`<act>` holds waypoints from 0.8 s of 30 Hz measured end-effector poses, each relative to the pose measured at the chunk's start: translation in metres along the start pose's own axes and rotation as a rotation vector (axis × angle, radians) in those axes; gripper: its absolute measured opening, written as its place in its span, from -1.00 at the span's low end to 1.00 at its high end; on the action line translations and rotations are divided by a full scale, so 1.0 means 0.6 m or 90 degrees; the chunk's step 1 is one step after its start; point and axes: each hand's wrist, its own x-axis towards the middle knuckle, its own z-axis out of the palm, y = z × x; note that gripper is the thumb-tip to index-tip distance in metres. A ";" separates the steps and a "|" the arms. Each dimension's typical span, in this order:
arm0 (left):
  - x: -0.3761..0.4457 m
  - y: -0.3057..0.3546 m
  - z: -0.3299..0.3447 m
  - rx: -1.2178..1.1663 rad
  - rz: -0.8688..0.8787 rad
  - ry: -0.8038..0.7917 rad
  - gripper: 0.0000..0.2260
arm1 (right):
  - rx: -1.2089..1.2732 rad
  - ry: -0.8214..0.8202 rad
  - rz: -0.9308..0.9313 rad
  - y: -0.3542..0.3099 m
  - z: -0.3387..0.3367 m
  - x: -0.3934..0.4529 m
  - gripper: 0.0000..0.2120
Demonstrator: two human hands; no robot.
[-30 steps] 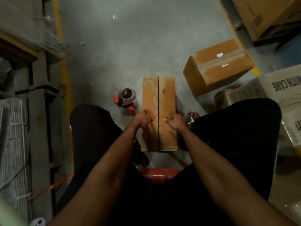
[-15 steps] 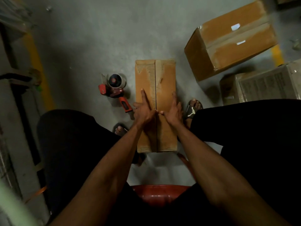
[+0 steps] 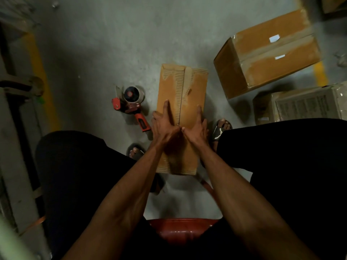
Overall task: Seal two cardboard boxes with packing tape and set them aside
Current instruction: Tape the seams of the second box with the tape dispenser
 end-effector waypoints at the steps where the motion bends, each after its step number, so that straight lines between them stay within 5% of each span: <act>1: 0.009 0.004 -0.007 -0.001 0.025 0.010 0.07 | 0.017 0.006 -0.004 -0.004 -0.002 0.004 0.07; 11: 0.056 -0.017 -0.032 -0.065 0.058 0.012 -0.03 | 0.006 -0.083 -0.039 -0.020 0.009 -0.006 0.01; 16: 0.090 -0.072 -0.031 -0.370 -0.160 0.176 -0.55 | 0.009 -0.073 -0.028 -0.033 0.018 0.000 0.13; 20: 0.121 -0.119 -0.014 -0.288 -0.436 0.151 -0.48 | -0.002 -0.059 -0.023 -0.039 0.027 0.005 0.12; 24: 0.222 -0.223 0.049 -0.343 -0.431 0.055 -0.32 | 0.002 -0.054 -0.005 -0.035 0.036 0.017 0.11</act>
